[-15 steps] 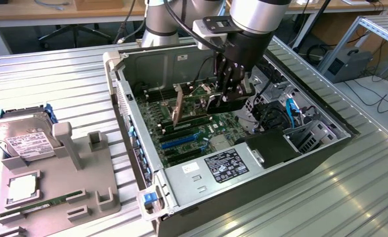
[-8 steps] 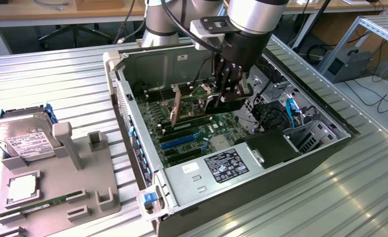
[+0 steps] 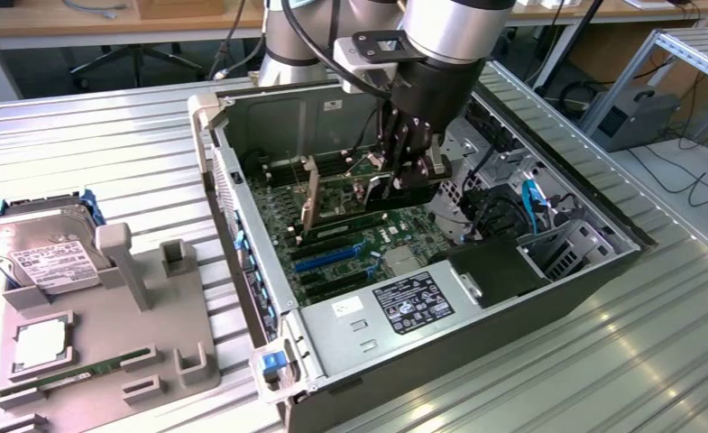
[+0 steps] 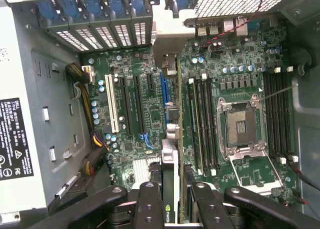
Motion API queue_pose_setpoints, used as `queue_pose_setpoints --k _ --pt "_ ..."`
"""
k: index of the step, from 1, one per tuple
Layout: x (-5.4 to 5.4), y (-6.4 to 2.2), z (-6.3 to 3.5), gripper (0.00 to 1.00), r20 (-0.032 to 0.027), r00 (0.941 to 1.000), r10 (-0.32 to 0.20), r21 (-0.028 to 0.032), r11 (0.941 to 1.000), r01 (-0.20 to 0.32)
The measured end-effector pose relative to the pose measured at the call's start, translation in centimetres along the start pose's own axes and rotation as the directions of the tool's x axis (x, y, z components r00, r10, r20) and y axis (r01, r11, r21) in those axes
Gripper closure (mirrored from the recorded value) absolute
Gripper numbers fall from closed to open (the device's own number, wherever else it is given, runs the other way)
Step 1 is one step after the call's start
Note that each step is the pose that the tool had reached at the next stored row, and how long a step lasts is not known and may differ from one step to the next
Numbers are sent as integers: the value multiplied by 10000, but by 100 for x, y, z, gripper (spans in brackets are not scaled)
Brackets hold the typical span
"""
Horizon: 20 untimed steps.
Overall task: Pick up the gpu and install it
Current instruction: 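Insert the gpu into the slot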
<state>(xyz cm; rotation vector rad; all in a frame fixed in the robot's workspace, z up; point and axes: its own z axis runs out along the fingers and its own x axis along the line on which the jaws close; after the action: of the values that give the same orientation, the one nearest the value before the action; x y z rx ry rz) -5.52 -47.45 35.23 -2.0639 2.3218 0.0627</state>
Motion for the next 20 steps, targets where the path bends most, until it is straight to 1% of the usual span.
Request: queue_pose_setpoints --k 20 --pt "4 12 50 73 10 10000 0 -1 10000 0"
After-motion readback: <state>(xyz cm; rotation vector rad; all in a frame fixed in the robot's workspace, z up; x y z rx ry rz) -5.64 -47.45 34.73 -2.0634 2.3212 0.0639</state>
